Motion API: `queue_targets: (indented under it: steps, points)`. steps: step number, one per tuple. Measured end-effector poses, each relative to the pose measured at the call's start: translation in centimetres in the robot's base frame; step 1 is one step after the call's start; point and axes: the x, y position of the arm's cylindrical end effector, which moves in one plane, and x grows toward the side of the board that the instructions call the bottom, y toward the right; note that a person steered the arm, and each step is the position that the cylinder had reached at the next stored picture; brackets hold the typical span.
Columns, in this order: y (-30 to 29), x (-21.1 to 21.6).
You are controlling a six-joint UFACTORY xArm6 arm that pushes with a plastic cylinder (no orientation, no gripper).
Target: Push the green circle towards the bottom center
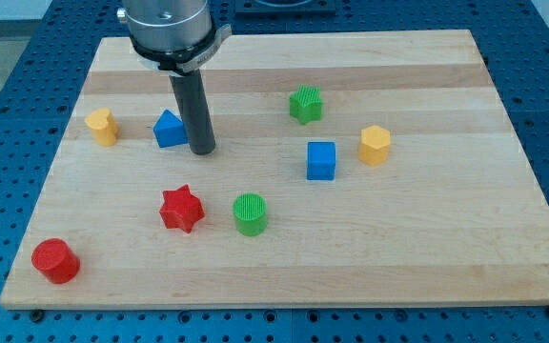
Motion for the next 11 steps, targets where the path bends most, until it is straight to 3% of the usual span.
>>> queue_targets:
  steps: [3,4,6,10,11]
  points:
    - [-0.2,-5.4]
    - [-0.4,-5.4]
    - [3.7,0.5]
    - [4.9,-0.2]
    - [4.9,4.8]
